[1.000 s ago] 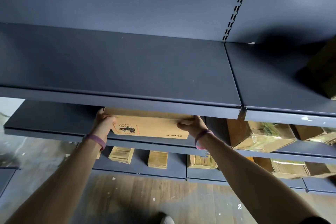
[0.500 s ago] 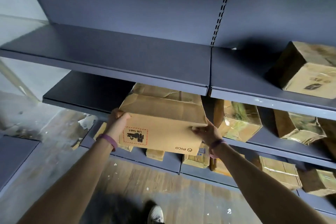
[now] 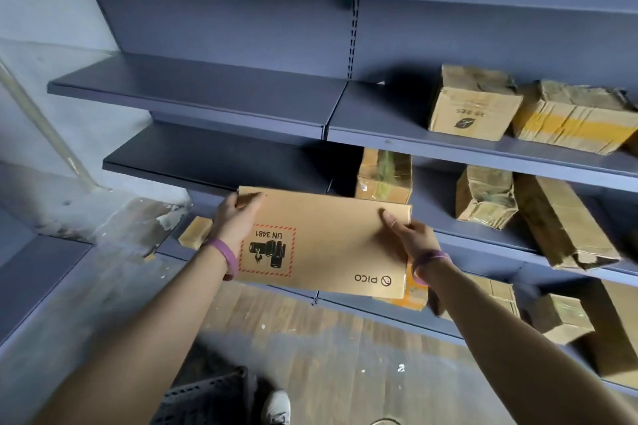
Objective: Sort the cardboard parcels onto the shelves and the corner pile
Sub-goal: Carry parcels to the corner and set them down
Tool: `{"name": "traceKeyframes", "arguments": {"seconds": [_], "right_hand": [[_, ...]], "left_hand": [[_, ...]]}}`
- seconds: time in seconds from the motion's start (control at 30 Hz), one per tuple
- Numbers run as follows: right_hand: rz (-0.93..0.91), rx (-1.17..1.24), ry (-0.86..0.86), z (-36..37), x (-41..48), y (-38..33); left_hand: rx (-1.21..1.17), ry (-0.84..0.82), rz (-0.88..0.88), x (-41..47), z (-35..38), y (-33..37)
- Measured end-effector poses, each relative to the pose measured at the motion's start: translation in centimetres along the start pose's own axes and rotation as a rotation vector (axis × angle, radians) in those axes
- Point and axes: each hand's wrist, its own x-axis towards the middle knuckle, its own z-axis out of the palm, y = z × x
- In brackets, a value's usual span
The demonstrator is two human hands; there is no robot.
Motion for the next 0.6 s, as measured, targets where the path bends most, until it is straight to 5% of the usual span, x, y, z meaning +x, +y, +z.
{"name": "traceKeyframes", "arguments": {"seconds": [0.3, 0.6], "right_hand": [[0.048, -0.076, 0.119, -8.2, -4.2, -0.3], [0.086, 0.199, 0.26, -11.2, -7.2, -0.3]], "left_hand": [[-0.076, -0.021, 0.021, -5.8, 4.8, 1.2], [-0.142, -0.149, -0.117, -9.6, 6.8, 3.2]]}}
